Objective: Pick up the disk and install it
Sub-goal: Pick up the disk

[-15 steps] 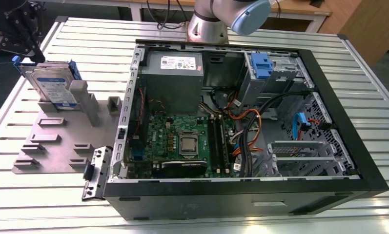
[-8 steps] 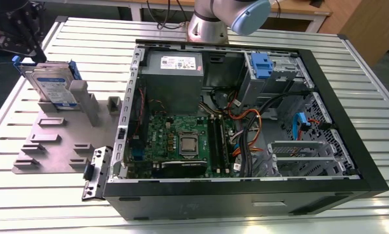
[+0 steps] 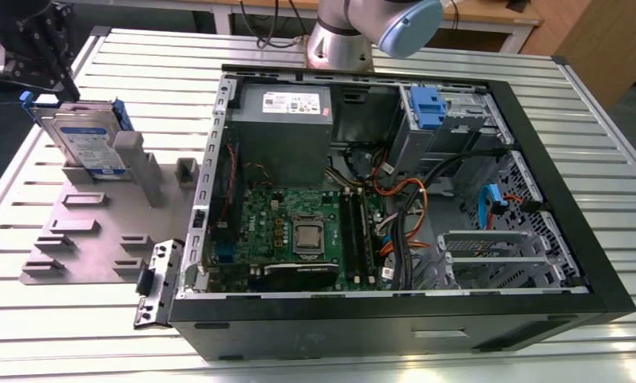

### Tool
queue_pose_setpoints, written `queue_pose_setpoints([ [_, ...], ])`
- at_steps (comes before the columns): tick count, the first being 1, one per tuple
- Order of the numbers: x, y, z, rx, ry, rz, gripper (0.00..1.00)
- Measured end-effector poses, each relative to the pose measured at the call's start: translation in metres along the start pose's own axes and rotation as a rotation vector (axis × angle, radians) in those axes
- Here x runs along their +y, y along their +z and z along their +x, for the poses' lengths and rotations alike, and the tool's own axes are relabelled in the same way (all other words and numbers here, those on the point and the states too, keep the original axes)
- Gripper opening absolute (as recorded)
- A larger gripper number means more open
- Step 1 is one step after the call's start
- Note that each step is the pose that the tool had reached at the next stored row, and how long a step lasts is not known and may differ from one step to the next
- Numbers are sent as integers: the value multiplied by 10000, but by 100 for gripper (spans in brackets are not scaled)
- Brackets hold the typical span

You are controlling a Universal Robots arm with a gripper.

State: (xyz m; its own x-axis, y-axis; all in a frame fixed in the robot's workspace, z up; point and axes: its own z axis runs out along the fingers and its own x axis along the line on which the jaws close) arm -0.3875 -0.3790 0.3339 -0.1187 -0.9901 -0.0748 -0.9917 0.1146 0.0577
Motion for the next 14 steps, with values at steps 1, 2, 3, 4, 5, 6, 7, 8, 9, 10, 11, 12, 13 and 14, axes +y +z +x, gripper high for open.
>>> queue_pose_setpoints([
  [1,-3,4,0,3,-27,-4,11],
  [2,-7,11,0,5,-69,-8,11],
  [3,-11,15,0,9,-127,-14,11],
  [4,-13,18,0,13,-188,-18,11],
  [5,-15,20,0,16,-256,-24,11],
  [6,-15,20,0,19,-301,-27,11],
  [7,-16,20,0,20,-312,-28,11],
  [8,-16,20,0,20,-314,-29,11],
  [9,-16,20,0,20,-315,-28,11],
  [10,-16,19,0,20,-315,-28,11],
  [11,-16,13,-1,22,-315,-30,11],
  [12,-16,8,-1,21,-315,-29,11],
  [13,-16,7,-1,20,-315,-28,11],
  [14,-16,8,-1,19,-316,-26,11],
])
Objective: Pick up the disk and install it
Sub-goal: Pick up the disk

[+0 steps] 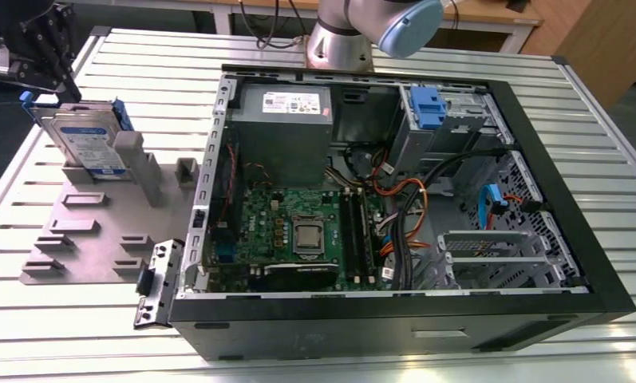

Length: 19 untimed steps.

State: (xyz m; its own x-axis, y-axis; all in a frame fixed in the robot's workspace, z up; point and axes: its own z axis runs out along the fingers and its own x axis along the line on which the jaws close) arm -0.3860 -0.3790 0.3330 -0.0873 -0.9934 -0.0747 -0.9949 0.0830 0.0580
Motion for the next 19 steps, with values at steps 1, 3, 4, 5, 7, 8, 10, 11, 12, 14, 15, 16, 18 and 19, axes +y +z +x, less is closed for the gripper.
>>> queue_pose_setpoints([
  [1,0,0,0,0,0,0,11],
  [3,1,-2,0,1,0,-1,11],
  [4,1,-2,0,1,0,-2,11],
  [5,1,-2,0,0,1,-1,11],
  [7,0,-3,0,0,0,-2,11],
  [8,0,-3,0,-1,0,-2,11],
  [10,0,-3,0,-2,0,-2,17],
  [11,1,-3,0,-2,0,-3,17],
  [12,0,-3,0,-3,0,-2,24],
  [14,0,-3,0,-5,0,-3,29],
  [15,0,-3,0,-6,0,-3,35],
  [16,0,-3,0,-7,0,-3,41],
  [18,0,-3,0,-10,0,-2,47],
  [19,0,-3,0,-10,0,-3,53],
])
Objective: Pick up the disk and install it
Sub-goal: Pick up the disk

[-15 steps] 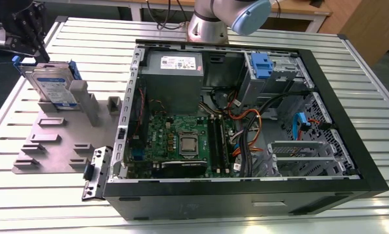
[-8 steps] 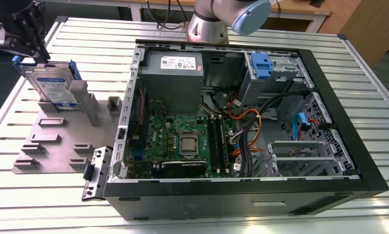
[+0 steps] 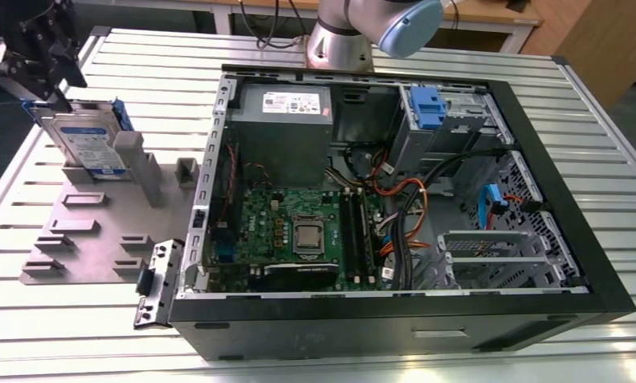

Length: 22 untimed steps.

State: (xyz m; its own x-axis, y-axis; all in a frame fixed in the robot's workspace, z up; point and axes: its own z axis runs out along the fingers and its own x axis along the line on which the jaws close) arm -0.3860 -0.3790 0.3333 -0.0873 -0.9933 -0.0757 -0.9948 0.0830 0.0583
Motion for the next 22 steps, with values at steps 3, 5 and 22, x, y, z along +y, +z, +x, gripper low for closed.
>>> queue_pose_setpoints([
  [3,0,0,0,0,0,0,58],
  [5,0,0,0,0,0,0,65],
  [22,8,142,13,57,-1085,-34,65],
])
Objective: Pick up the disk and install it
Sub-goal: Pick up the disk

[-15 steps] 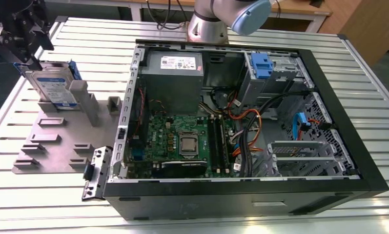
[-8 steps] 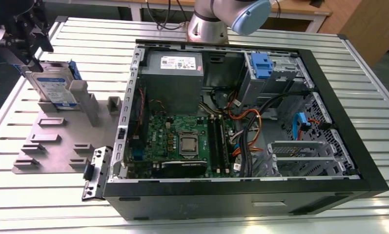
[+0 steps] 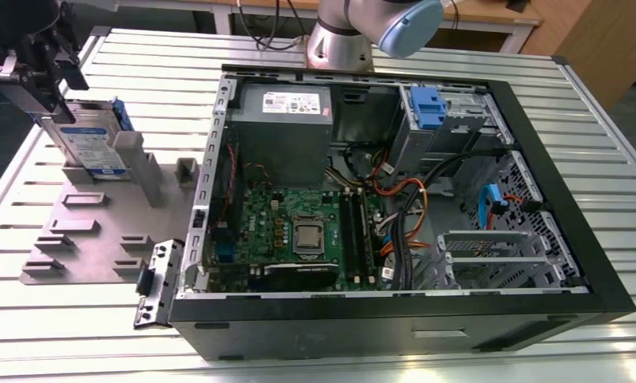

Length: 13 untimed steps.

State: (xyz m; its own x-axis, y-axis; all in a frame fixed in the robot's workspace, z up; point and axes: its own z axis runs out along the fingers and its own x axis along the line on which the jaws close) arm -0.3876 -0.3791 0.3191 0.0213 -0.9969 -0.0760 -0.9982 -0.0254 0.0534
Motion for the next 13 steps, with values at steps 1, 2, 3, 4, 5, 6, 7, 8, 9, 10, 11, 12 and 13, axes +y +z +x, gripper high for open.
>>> queue_pose_setpoints([
  [1,5,13,1,1,-31,4,65],
  [2,11,27,3,1,-60,10,65],
  [3,17,40,4,1,-86,18,65],
  [4,22,52,5,1,-111,27,65],
  [5,27,65,6,1,-136,35,65],
  [6,33,76,7,3,-161,44,65],
  [7,38,87,7,4,-181,63,65],
  [8,45,97,8,6,-198,92,65],
  [9,50,106,9,5,-212,136,65],
  [10,54,113,9,4,-224,185,65],
  [11,58,120,10,1,-237,240,65],
  [12,62,126,10,-5,-253,296,65],
  [13,62,129,11,-11,-270,335,65],
])
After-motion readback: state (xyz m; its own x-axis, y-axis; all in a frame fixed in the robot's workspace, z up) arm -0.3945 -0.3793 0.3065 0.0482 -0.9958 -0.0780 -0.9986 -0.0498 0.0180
